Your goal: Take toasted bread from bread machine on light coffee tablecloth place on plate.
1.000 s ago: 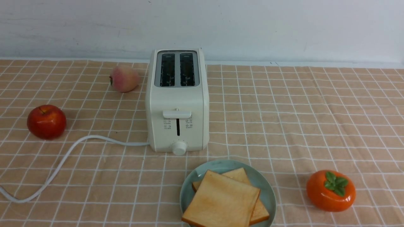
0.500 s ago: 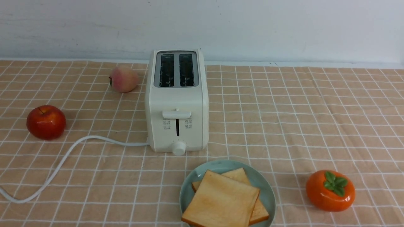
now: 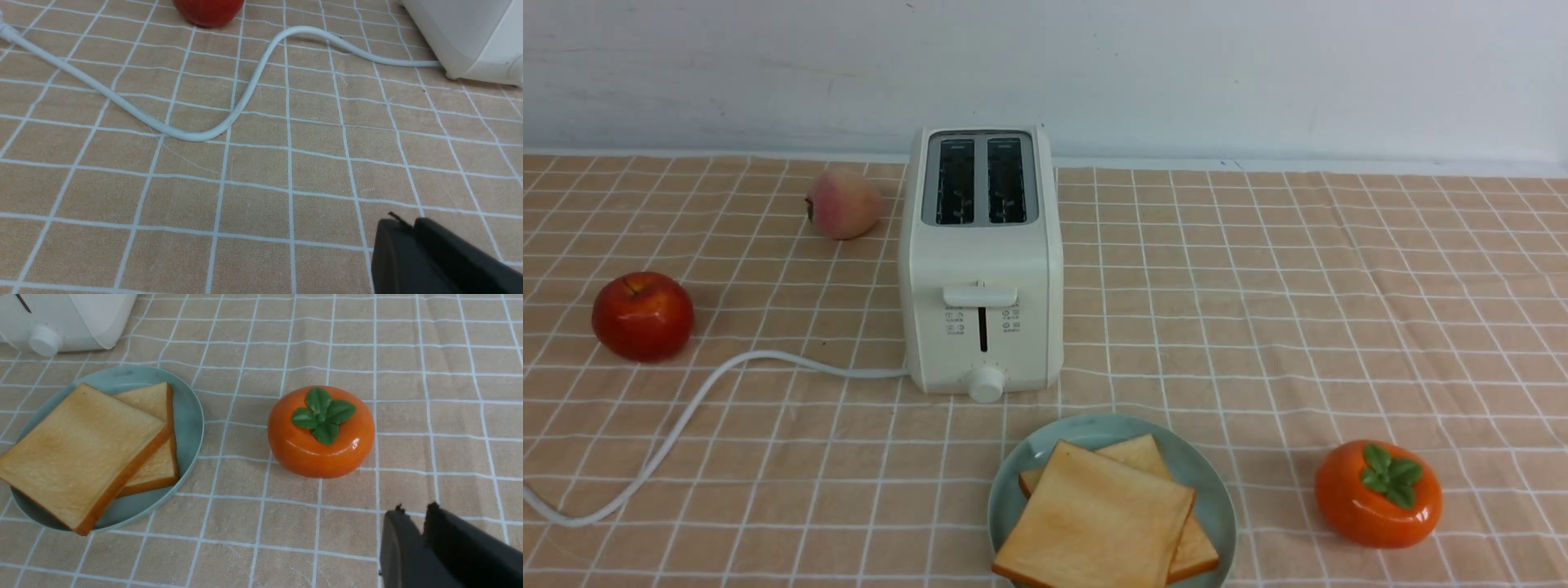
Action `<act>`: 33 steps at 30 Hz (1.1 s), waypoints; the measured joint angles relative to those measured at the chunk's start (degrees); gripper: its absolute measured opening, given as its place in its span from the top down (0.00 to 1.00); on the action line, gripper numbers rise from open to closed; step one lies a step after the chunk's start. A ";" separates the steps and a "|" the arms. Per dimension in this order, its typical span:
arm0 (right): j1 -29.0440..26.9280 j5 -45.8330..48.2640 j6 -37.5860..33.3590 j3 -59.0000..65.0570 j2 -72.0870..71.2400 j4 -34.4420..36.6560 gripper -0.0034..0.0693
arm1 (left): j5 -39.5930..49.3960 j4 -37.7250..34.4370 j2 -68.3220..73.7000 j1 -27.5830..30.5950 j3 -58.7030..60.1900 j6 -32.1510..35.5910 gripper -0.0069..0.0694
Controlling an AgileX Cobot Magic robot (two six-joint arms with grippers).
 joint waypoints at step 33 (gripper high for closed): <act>-7.28 -13.69 -0.68 16.79 -17.19 -9.10 0.82 | -0.05 0.06 0.00 0.00 0.00 0.00 0.81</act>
